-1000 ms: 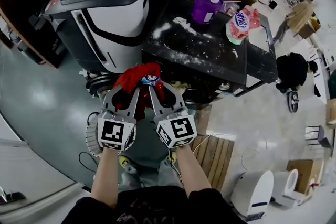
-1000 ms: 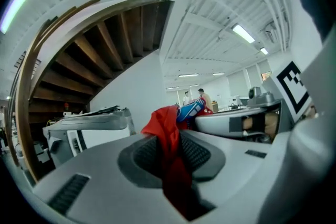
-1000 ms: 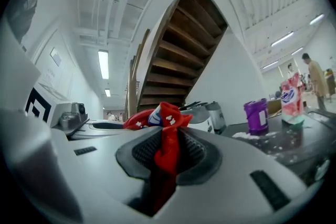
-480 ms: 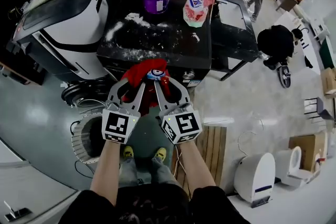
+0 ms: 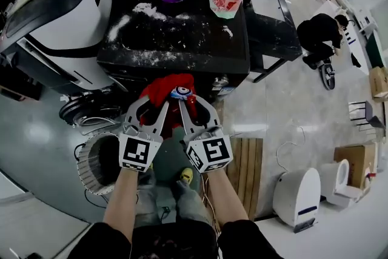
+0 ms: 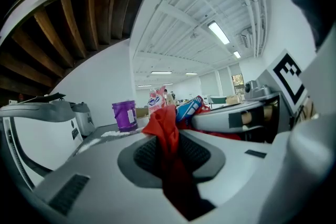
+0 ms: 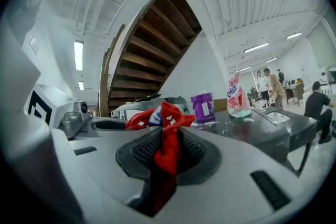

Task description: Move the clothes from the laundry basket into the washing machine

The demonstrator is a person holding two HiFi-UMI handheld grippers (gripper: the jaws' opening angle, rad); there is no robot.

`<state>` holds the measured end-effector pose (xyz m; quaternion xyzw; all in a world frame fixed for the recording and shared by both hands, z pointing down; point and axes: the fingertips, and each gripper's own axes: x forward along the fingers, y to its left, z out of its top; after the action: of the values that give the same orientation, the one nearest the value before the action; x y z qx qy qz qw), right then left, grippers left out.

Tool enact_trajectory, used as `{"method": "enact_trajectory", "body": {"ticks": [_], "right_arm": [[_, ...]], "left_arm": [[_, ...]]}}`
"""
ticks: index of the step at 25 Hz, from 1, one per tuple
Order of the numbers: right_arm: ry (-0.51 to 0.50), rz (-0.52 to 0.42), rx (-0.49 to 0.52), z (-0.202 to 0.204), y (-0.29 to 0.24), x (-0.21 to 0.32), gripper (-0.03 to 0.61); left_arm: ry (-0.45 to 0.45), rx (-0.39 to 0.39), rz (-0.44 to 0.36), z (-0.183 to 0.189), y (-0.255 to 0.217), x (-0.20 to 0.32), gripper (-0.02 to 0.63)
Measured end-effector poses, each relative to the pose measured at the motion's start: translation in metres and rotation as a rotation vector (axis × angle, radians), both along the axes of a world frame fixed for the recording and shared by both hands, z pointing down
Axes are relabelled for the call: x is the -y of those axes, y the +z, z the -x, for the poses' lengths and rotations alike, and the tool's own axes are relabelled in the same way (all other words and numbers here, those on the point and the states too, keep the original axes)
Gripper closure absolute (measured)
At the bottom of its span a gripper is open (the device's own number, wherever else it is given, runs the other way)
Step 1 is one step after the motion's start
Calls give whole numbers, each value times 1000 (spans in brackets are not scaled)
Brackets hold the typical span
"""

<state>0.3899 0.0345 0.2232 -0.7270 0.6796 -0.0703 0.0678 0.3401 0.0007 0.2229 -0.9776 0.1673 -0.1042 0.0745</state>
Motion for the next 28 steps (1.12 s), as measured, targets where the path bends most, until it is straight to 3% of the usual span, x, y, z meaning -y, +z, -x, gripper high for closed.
{"method": "enact_trajectory", "body": {"ticks": [10,21,28], "right_arm": [[73,34,10,-3,128,24,512],[114,21,-30,-27,297,50,512],[119,-8,-101,-51,384,92,512]], "left_arm": [[77,44,-79,-6,129,28,525],[51,-12,-101,-31,300,54,525],[28,-39,-220,-54,387,97,525]]}}
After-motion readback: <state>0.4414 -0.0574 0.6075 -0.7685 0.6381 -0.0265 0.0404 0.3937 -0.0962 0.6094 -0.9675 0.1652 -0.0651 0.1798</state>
